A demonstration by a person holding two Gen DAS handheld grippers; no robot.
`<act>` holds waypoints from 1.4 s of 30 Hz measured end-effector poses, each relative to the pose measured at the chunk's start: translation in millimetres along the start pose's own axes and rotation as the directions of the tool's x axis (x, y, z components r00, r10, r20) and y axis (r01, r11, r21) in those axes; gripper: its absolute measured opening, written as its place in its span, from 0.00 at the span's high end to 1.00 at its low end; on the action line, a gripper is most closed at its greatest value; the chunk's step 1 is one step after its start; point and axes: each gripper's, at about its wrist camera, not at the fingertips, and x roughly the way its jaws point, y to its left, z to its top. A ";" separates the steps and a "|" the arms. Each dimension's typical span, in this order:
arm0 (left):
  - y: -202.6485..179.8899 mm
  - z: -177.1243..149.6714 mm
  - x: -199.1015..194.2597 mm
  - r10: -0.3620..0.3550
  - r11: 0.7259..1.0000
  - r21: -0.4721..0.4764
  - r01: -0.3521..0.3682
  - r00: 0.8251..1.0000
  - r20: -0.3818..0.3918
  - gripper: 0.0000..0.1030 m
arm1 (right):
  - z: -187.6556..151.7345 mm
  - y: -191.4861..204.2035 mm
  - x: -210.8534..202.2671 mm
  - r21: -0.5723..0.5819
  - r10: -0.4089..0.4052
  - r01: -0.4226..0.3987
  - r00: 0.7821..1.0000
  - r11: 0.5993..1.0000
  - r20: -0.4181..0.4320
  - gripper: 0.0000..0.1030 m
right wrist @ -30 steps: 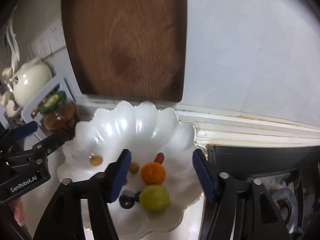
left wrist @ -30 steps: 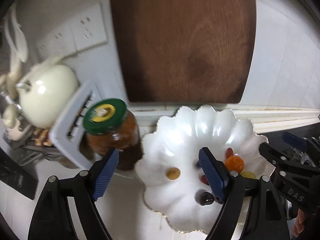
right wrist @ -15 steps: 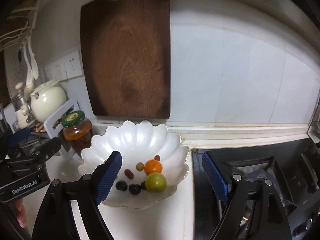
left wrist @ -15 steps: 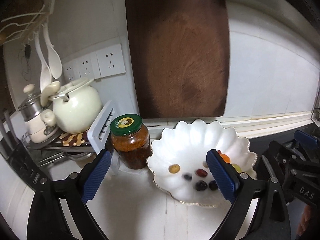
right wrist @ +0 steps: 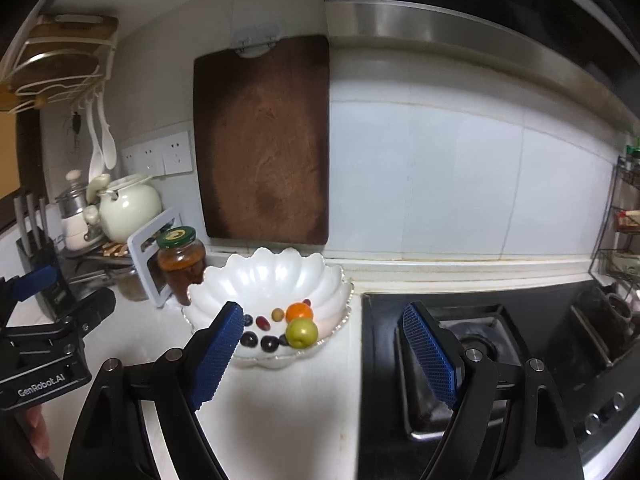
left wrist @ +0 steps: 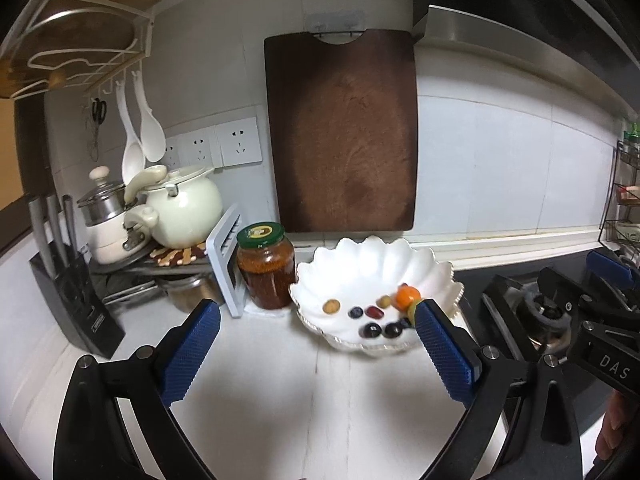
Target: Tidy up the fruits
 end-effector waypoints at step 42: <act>-25.7 -98.7 -202.5 -0.035 0.999 -0.028 0.038 0.996 0.085 0.00 | -99.7 -16.4 -212.3 0.003 0.012 -0.012 0.998 1.000 0.067 0.12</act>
